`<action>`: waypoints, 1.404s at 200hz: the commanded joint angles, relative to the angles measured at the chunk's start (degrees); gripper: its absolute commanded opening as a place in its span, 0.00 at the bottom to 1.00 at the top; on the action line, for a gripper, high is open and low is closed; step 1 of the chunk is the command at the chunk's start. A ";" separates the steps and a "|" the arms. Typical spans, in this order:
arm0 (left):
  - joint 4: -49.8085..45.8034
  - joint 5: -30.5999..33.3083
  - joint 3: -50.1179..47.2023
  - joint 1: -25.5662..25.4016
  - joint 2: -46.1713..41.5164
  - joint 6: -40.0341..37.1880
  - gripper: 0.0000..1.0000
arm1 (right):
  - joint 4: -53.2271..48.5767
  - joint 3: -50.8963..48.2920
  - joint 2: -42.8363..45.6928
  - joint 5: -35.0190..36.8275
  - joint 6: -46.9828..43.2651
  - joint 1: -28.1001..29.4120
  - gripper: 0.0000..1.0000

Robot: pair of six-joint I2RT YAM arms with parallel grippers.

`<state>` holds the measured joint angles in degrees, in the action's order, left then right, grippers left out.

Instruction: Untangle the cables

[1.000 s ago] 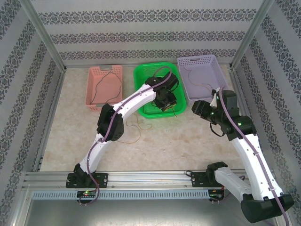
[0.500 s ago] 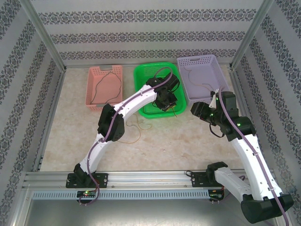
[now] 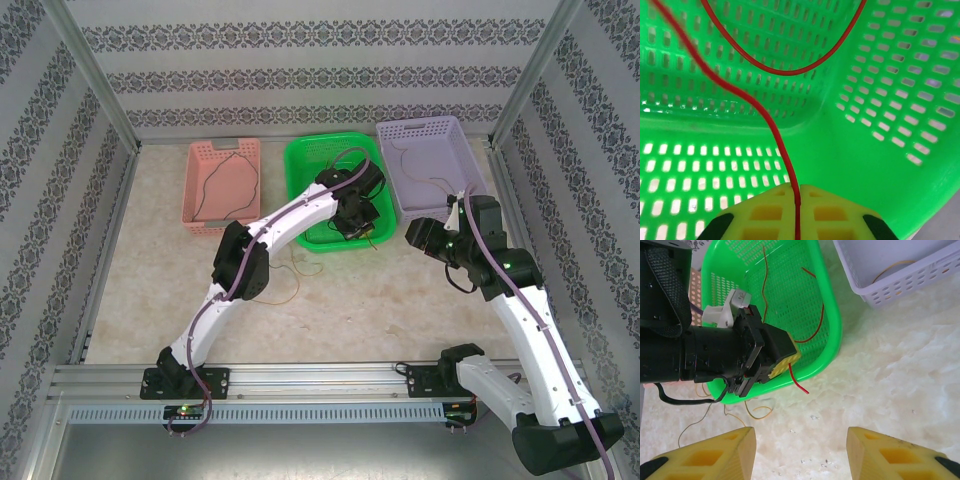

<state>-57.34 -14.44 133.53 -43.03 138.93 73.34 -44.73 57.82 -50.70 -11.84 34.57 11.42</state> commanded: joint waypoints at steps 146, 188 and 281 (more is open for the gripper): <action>3.69 5.56 7.61 6.06 4.92 12.07 0.00 | 0.69 -0.32 0.42 -2.32 0.33 0.55 0.51; 4.02 4.72 7.53 6.05 6.66 9.40 0.18 | 0.87 -0.08 -0.23 -2.36 0.32 0.62 0.51; -2.53 13.61 6.35 6.45 -10.30 -1.22 0.62 | 2.60 0.89 -2.73 -3.71 -1.98 0.90 0.52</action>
<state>-54.24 -7.70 140.86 -37.01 139.65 77.89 -43.81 57.63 -52.82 -14.44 34.15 11.42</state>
